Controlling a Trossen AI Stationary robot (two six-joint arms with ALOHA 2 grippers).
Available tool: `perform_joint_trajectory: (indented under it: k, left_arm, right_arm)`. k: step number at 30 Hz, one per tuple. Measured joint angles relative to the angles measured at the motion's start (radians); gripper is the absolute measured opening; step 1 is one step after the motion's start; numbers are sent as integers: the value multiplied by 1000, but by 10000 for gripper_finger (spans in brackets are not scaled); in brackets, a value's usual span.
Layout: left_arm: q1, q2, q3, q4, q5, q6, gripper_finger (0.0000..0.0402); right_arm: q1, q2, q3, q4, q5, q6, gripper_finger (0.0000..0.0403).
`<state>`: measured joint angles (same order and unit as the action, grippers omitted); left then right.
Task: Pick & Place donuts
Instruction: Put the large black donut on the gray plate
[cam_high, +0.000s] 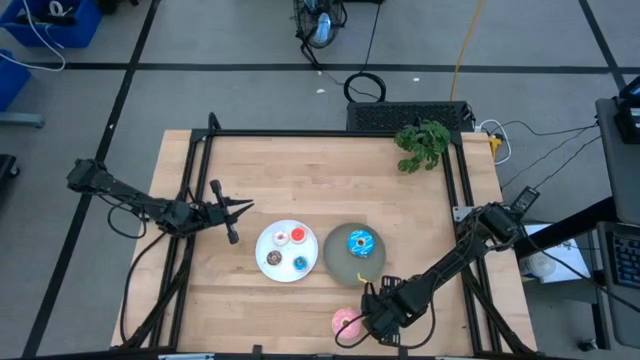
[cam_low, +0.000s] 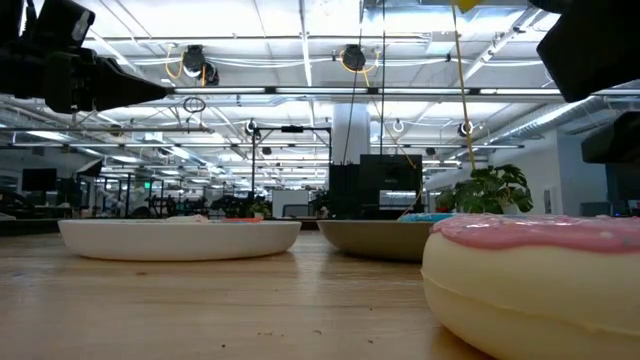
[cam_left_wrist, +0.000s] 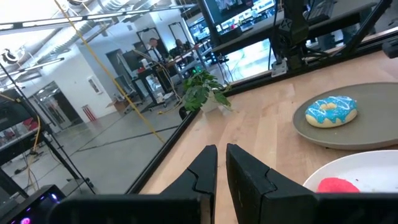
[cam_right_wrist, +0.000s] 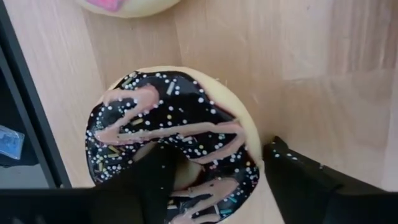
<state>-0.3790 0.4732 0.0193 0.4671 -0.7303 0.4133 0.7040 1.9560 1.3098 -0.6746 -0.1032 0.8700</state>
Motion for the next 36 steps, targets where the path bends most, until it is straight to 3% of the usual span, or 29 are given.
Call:
perform_joint_trajectory:
  k: [5,14,26,36]
  left_arm:
    - [0,0,0,0,0,-4,42]
    - [0,0,0,-1,0,-5,42]
    - [0,0,0,-2,0,-16,42]
    - [0,0,0,-1,0,-26,42]
  right_arm:
    - [-10,-1,-1,4,-37,19,171]
    - [-46,-62,-7,-17,-169,18,15]
    - [-64,-227,-5,-140,-133,26,8]
    - [-92,-380,-3,-355,14,43,8]
